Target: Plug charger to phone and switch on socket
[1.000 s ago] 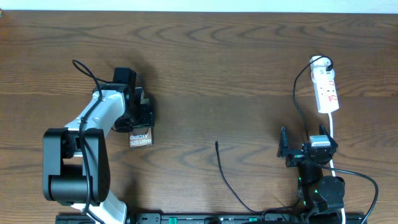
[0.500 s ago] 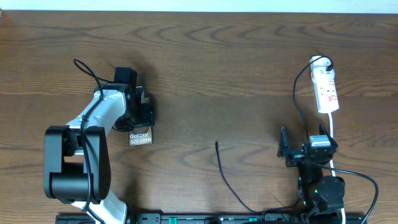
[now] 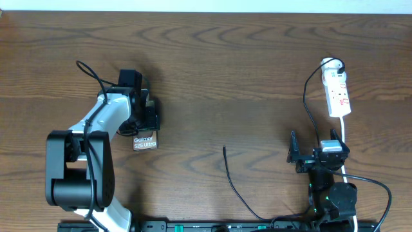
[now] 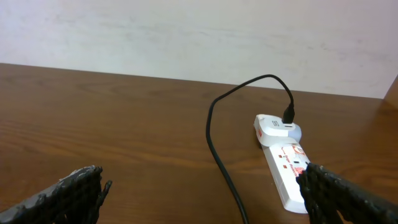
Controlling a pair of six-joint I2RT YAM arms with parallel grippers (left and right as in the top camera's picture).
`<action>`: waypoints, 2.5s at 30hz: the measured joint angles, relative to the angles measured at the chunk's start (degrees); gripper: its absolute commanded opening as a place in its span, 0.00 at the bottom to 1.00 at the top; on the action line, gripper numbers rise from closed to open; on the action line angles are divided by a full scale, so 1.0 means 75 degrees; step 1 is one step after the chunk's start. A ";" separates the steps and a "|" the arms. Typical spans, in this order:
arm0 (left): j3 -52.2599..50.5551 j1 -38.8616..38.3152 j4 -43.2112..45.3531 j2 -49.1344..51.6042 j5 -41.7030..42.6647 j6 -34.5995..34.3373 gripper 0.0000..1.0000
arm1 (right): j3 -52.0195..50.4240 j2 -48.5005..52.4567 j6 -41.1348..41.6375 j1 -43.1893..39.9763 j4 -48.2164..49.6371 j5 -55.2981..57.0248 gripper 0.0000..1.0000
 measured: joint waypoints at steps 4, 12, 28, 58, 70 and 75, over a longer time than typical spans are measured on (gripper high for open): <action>-0.0061 0.0000 0.0082 -0.0044 -0.0020 0.0003 0.46 | 0.0000 0.0000 0.0000 0.0000 -0.0003 0.0000 0.99; -0.0061 0.0000 0.0085 -0.0044 -0.0020 0.0003 0.63 | 0.0000 0.0000 0.0000 0.0000 0.0000 0.0000 0.99; -0.0227 -0.0009 0.0364 -0.0137 -0.0085 0.0003 0.91 | 0.0000 0.0000 0.0000 0.0000 -0.0003 0.0000 0.99; -0.0280 0.0003 0.0431 -0.0187 0.0009 0.0003 0.90 | 0.0000 0.0000 0.0000 0.0000 -0.0003 0.0000 0.99; -0.0309 -0.0201 0.0458 -0.0184 -0.0251 0.0006 0.90 | 0.0000 0.0000 0.0000 0.0000 0.0000 0.0000 0.99; -0.0329 -0.0338 0.0501 -0.0169 -0.0423 0.0006 0.90 | 0.0000 0.0000 0.0000 0.0000 -0.0003 0.0000 0.99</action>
